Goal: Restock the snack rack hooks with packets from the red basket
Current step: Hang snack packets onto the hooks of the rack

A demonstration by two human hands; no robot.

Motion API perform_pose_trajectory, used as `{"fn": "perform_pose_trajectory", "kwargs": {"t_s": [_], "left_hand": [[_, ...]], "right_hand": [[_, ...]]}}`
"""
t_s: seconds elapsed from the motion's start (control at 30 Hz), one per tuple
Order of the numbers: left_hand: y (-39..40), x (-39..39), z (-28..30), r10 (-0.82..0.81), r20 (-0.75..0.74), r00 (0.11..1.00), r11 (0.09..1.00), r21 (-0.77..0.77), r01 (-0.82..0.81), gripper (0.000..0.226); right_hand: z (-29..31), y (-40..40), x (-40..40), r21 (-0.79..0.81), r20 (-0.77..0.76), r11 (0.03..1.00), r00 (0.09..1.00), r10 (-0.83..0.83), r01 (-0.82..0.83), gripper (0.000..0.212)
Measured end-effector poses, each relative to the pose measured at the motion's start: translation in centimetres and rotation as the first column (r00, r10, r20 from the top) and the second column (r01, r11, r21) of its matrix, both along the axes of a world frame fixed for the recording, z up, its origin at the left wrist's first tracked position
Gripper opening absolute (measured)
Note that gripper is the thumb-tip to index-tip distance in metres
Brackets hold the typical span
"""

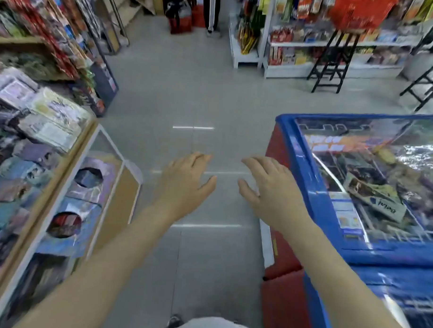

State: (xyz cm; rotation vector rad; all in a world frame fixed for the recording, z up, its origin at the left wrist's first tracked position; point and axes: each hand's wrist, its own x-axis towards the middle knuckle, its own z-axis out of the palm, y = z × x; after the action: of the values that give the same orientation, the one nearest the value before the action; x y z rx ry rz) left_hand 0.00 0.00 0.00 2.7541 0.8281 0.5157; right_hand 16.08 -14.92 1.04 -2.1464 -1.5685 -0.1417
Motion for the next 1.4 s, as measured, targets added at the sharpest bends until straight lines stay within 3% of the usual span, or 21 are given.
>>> {"fn": "perform_pose_trajectory", "kwargs": {"t_s": [0.13, 0.23, 0.43, 0.7, 1.0, 1.17, 1.4], "left_hand": [[-1.7, -1.4, -4.9, 0.045, -0.112, 0.993, 0.994, -0.092, -0.055, 0.061], [-0.4, -2.3, -7.6, 0.044, -0.103, 0.994, 0.984, -0.168, -0.061, 0.06], [8.7, -0.7, -9.8, 0.133, -0.124, 0.983, 0.967, -0.202, -0.156, 0.062], [24.5, 4.6, -8.9, 0.107, -0.134, 0.985, 0.953, -0.269, -0.14, 0.069], [40.0, 20.7, -10.0, 0.015, -0.169, 0.986, 0.952, -0.298, -0.066, 0.072], [48.1, 32.9, -8.5, -0.025, -0.223, 0.975, 0.969, -0.246, -0.032, 0.073], [58.3, 46.6, -6.5, -0.023, -0.148, 0.989, 0.981, -0.196, -0.006, 0.064]], "right_hand": [[-5.2, -0.6, -0.1, -0.017, -0.055, 0.999, 0.997, -0.046, 0.045, 0.048], [-8.1, 0.7, 0.1, -0.071, -0.072, 0.997, 0.997, -0.008, 0.003, 0.046], [-10.1, 10.4, 2.5, -0.198, -0.093, 0.977, 0.994, 0.065, -0.083, 0.048], [-8.7, 22.9, 8.2, -0.278, -0.093, 0.961, 0.996, -0.016, -0.01, 0.05], [-11.3, 35.3, 22.2, -0.247, -0.165, 0.956, 0.965, -0.204, 0.16, 0.051], [-11.9, 44.0, 33.9, -0.196, -0.2, 0.967, 0.958, -0.204, 0.165, 0.051], [-9.4, 55.7, 48.0, -0.1, -0.127, 0.982, 0.977, -0.17, 0.158, 0.047]]}}
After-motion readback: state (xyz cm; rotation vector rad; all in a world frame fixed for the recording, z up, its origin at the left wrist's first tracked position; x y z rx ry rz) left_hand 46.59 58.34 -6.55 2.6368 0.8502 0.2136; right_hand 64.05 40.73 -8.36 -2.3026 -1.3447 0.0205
